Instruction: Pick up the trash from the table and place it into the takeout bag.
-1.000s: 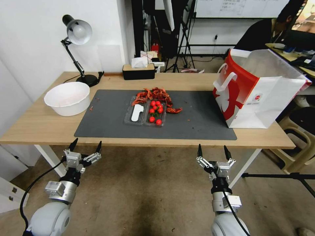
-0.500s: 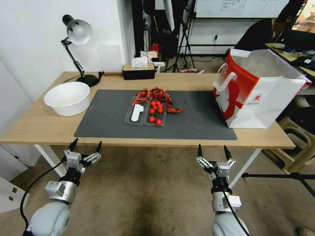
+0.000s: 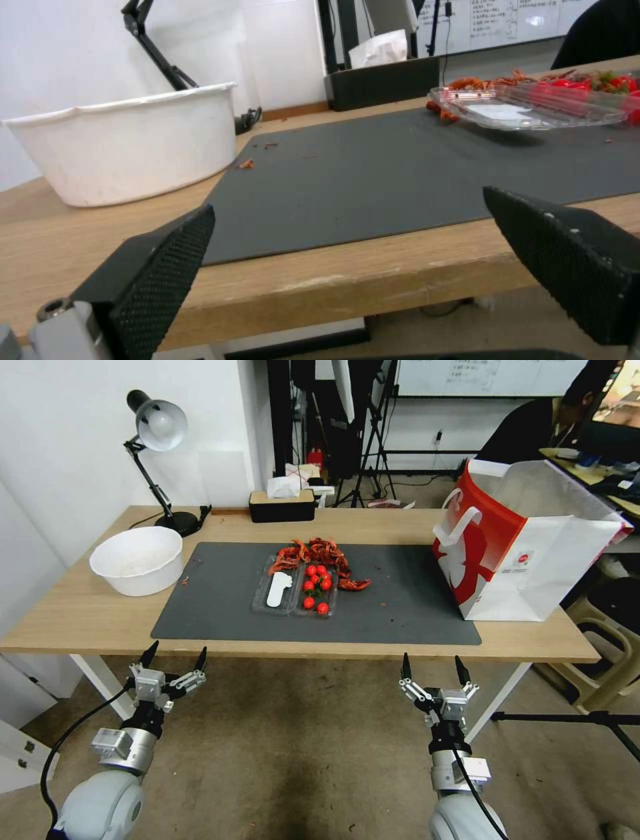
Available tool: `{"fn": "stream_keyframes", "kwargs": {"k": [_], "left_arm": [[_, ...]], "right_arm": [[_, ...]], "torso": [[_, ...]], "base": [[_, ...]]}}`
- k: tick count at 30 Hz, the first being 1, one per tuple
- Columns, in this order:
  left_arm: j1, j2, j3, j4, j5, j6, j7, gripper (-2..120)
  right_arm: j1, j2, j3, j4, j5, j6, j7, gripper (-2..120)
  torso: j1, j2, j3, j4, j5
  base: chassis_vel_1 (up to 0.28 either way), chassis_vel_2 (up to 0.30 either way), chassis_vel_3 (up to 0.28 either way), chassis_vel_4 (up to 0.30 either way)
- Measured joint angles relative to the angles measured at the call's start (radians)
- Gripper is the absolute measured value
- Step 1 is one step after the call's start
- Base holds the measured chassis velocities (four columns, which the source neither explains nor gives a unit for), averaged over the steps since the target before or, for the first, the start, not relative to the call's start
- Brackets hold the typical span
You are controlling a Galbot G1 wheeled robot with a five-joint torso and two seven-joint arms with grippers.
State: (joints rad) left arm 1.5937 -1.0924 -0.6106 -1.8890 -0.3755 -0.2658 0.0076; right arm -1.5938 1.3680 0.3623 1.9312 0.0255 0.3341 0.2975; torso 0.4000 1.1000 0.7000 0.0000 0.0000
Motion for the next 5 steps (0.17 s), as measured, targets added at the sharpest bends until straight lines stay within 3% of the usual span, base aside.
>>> {"fn": "stream_keyframes", "kwargs": {"k": [5], "left_arm": [[0.0, 0.0, 0.0, 0.0, 0.0, 0.0, 0.0, 100]], "right_arm": [[0.0, 0.0, 0.0, 0.0, 0.0, 0.0, 0.0, 100]], "torso": [[0.0, 0.0, 0.0, 0.0, 0.0]], "base": [[0.0, 0.0, 0.0, 0.0]]}}
